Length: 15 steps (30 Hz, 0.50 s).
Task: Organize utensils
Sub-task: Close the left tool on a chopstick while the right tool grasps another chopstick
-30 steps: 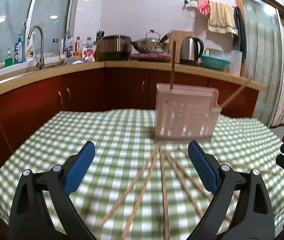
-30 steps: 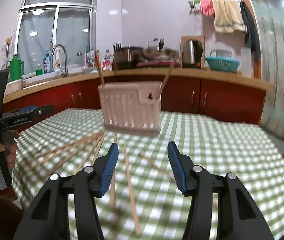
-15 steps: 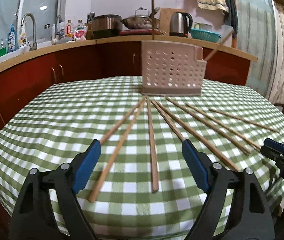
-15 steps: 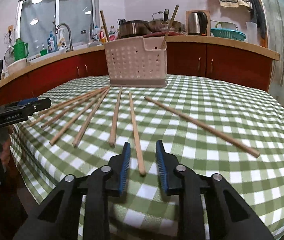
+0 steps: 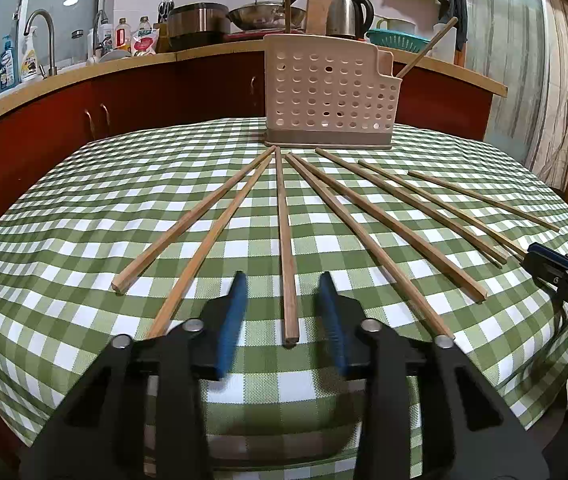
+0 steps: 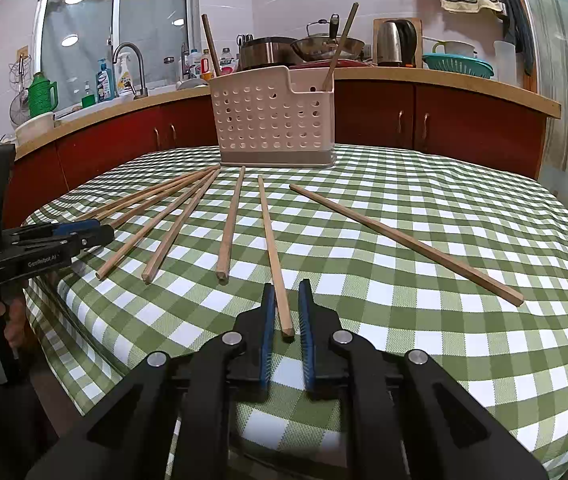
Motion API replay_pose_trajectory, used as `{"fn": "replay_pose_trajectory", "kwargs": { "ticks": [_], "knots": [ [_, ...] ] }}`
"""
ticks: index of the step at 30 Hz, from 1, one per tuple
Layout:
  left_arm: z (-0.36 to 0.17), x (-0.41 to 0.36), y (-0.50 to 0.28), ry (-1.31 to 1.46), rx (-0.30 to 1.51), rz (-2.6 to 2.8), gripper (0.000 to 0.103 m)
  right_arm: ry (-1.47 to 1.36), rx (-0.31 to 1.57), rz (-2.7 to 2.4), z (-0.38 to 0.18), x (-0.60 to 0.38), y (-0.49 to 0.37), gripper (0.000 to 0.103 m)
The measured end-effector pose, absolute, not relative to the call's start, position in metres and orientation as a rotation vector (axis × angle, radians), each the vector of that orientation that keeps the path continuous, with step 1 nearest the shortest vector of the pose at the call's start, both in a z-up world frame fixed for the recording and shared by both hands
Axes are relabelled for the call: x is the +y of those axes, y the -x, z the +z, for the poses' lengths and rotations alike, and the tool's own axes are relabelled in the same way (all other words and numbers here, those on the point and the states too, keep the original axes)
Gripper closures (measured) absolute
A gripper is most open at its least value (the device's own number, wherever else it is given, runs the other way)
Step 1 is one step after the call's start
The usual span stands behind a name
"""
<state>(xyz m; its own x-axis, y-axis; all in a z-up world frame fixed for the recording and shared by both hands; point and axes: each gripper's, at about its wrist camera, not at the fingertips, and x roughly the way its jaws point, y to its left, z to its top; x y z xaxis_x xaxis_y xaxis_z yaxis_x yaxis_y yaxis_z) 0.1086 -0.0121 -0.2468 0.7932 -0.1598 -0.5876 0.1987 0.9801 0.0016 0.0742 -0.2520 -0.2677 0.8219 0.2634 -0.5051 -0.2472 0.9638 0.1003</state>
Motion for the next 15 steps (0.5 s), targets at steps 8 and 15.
{"fn": "replay_pose_trajectory", "kwargs": {
  "ticks": [8, 15],
  "knots": [
    [-0.248, -0.011, -0.105, -0.071, 0.615, -0.191, 0.073, -0.029, 0.542, 0.277, -0.268, -0.252, -0.074, 0.093],
    [-0.249, -0.014, -0.098, -0.100, 0.602, -0.206, 0.096, -0.030, 0.535, 0.272, -0.266, -0.252, -0.074, 0.097]
  ]
}}
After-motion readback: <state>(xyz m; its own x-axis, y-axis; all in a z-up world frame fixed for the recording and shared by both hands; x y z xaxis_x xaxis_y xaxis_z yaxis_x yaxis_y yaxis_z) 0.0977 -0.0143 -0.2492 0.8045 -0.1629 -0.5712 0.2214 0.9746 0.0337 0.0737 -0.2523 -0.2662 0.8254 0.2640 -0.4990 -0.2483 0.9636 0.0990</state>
